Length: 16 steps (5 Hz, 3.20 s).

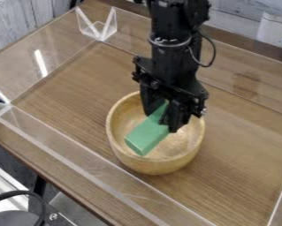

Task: Put the green block in the brown bowl

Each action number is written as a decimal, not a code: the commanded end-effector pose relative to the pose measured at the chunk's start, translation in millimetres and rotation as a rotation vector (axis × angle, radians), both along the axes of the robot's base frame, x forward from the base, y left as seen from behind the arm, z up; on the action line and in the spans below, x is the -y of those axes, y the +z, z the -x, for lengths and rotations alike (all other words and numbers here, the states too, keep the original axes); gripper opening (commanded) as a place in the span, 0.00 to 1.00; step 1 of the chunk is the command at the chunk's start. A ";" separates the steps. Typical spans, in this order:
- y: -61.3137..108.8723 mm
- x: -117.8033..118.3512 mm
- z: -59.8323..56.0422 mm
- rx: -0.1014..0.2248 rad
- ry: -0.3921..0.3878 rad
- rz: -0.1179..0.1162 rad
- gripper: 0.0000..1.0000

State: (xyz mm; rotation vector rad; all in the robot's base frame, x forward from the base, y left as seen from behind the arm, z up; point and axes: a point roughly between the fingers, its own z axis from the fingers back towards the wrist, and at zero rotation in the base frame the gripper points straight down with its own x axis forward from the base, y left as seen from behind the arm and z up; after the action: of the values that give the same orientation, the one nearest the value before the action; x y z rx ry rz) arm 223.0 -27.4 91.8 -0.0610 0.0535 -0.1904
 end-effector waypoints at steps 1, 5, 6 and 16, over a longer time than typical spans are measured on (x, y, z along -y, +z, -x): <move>7.9 -2.9 -9.6 0.041 0.011 0.005 0.00; -0.5 -9.4 -12.1 0.017 0.033 0.007 0.00; -1.4 -10.7 -12.5 0.012 0.038 0.009 0.00; 39.4 -55.0 -11.9 0.043 0.105 0.005 0.00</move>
State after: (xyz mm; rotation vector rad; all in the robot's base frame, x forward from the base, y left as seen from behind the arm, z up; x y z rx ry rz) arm 230.0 27.8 122.5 -0.0722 0.0440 -0.0811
